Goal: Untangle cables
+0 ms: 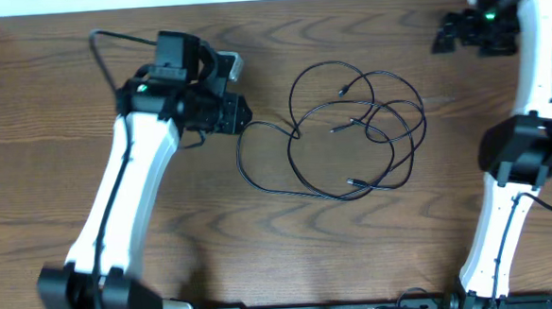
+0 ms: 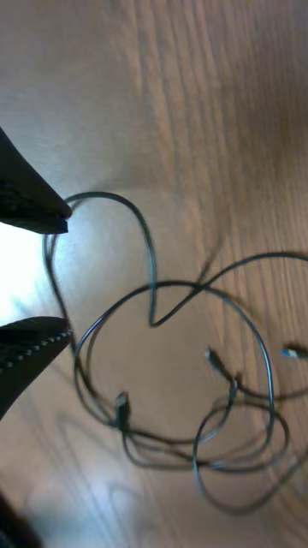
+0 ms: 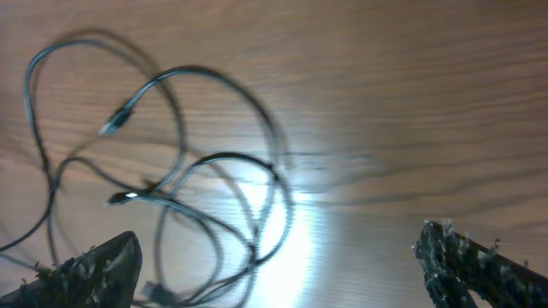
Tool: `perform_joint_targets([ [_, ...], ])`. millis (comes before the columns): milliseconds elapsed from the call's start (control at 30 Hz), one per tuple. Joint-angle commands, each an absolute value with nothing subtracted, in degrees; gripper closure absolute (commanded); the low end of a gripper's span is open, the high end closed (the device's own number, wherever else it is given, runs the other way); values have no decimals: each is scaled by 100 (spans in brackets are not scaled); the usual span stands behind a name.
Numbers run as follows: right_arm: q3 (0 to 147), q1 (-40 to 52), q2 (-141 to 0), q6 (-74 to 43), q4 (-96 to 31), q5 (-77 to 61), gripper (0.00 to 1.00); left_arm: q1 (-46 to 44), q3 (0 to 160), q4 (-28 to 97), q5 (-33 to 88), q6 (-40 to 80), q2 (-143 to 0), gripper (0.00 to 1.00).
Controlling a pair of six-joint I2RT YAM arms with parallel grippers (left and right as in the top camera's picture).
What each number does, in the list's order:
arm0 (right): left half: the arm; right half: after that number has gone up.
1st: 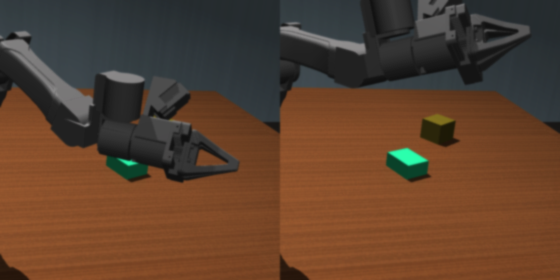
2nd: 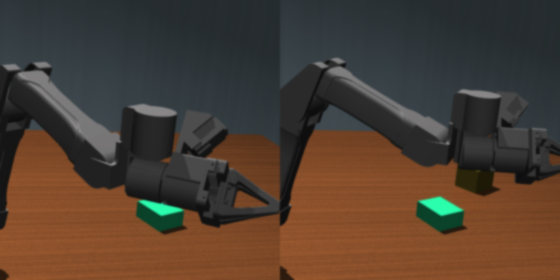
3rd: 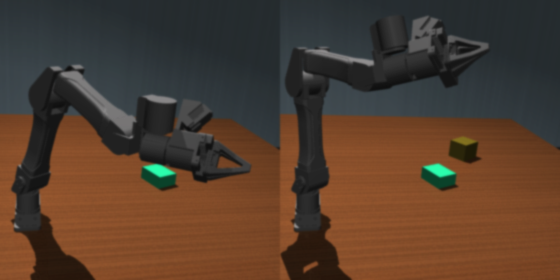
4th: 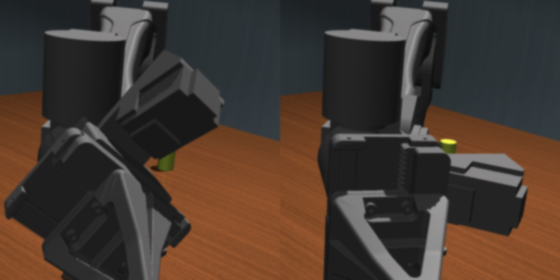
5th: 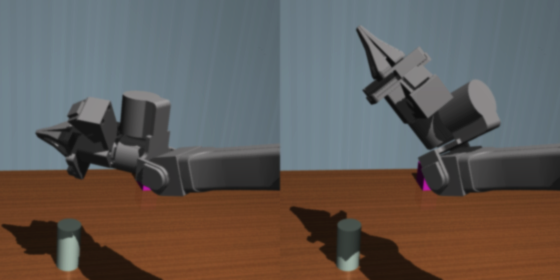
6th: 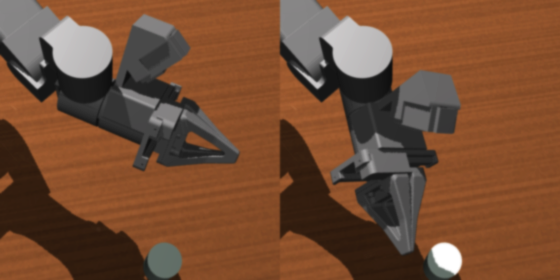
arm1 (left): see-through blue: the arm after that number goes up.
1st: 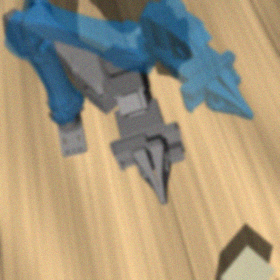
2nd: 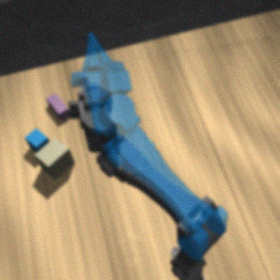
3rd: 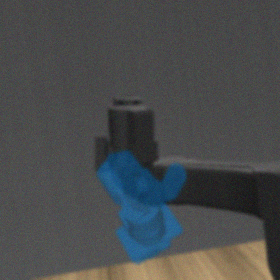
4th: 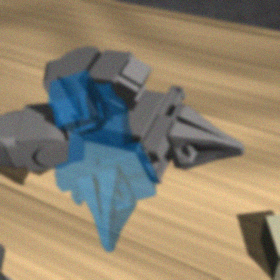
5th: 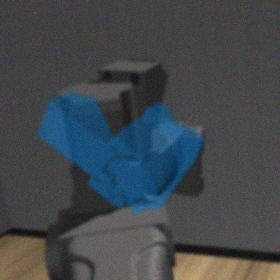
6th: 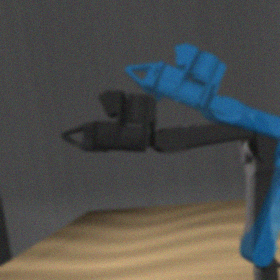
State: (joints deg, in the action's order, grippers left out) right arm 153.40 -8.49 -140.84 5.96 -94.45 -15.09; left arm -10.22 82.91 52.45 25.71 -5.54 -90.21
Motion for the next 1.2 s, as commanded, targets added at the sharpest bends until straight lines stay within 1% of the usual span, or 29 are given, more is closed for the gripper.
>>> perform_joint_targets([
  [0, 15404, -445, -14005, 119, -9581, -1380, 1, -1004, 8294, 5537, 2635, -528, -8860, 62],
  [100, 15391, -97, -14005, -405, -9734, -1243, 1, -1004, 8294, 5835, 2604, -526, -8796, 62],
  [200, 15358, 222, -14005, -1542, -9734, -930, 1, -1004, 8278, 6038, 2233, -521, -8799, 63],
  [300, 15358, 541, -14005, -2397, -9717, -829, 1, -1004, 8274, 6213, 2023, -526, -8799, 65],
  [400, 15358, 849, -14005, -3284, -9623, -331, 1, -1004, 8272, 6292, 1935, -528, -8799, 65],
  [500, 15358, 1127, -14005, -3948, -9559, -5, 1, -1004, 8265, 6294, 1824, -534, -8799, 66],
  [633, 15358, 1461, -14005, -4421, -9699, 679, 1, -1004, 8213, 6292, 1754, -550, -8799, 66],
  [733, 15327, 1699, -14005, -4294, -9734, 1105, 1, -1004, 8128, 6289, 1638, -550, -8799, 66],
  [867, 15325, 1977, -14003, -4095, -9736, 1168, 1, -1004, 8071, 6294, 1531, -580, -8799, 66],
  [967, 15314, 2091, -14003, -3667, -9736, 1347, 1, -1004, 8071, 6294, 1533, -692, -8799, 66],
  [1033, 15308, 2143, -14003, -3301, -9736, 1347, 1, -1004, 8071, 6292, 1533, -790, -8799, 66],
  [1167, 15305, 2265, -13808, -3024, -9736, 1140, 1, -1004, 8071, 6292, 1531, -856, -8799, 66],
])
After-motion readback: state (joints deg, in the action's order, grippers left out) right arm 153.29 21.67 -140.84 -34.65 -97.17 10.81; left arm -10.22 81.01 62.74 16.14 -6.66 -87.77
